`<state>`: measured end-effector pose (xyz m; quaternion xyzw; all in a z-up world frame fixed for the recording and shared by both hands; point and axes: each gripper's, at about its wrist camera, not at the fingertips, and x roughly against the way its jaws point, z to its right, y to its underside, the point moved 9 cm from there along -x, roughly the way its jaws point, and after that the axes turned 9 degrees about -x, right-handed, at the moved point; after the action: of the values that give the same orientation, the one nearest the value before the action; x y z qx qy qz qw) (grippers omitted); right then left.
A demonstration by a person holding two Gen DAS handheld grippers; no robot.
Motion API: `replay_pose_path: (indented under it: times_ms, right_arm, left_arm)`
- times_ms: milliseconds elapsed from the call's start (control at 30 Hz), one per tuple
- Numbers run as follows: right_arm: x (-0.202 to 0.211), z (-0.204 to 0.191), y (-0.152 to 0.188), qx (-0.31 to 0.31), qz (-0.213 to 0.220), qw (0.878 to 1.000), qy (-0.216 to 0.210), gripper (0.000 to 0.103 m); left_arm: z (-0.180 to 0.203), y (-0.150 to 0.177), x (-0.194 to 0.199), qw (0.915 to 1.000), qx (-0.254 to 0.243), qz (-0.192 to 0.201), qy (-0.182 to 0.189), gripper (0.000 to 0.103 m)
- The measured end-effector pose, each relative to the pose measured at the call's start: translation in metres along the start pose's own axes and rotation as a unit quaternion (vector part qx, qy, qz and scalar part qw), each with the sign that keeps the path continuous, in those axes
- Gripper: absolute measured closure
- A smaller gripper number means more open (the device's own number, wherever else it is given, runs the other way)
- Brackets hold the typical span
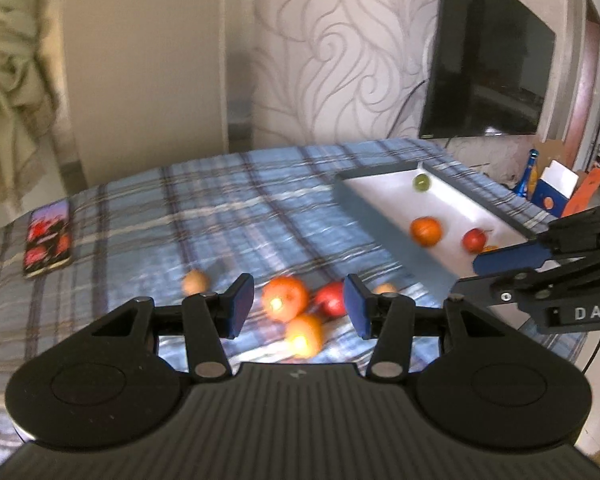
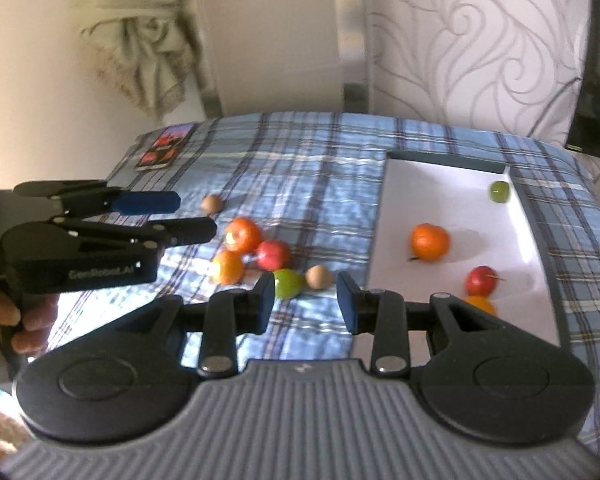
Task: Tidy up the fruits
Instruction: 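Move both tools back over the fruits on the bed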
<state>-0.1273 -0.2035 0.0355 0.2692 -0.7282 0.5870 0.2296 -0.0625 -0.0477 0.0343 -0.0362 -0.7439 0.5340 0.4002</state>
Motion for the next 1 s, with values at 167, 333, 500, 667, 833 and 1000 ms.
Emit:
replay_pose_path:
  times_ms: [167, 333, 500, 667, 833, 1000]
  right_arm:
    - [-0.008, -0.018, 0.005, 0.02, -0.015, 1.0, -0.001, 0.066]
    - [-0.014, -0.027, 0.008, 0.031, -0.026, 0.999, 0.004, 0.066]
    - [-0.019, -0.029, 0.011, 0.03, -0.035, 0.999, 0.01, 0.066]
    - [-0.024, -0.03, 0.014, 0.026, -0.041, 0.999, 0.016, 0.066]
    - [-0.037, -0.03, 0.017, 0.023, -0.047, 0.998, 0.018, 0.066]
    - [-0.055, -0.027, 0.017, 0.024, -0.059, 0.998, 0.03, 0.066]
  left_arm:
    - [-0.024, 0.013, 0.006, 0.9998, 0.01, -0.004, -0.016, 0.047]
    - [-0.035, 0.025, 0.013, 0.9998, 0.01, -0.008, -0.017, 0.047]
    - [-0.033, 0.034, 0.007, 0.9998, 0.008, -0.018, 0.001, 0.048]
    - [-0.022, 0.031, 0.003, 0.9997, -0.008, -0.013, 0.019, 0.047]
    - [-0.017, 0.03, 0.0, 0.9993, -0.017, -0.014, 0.03, 0.047]
    - [-0.019, 0.03, 0.002, 0.9992, -0.021, -0.014, 0.03, 0.048]
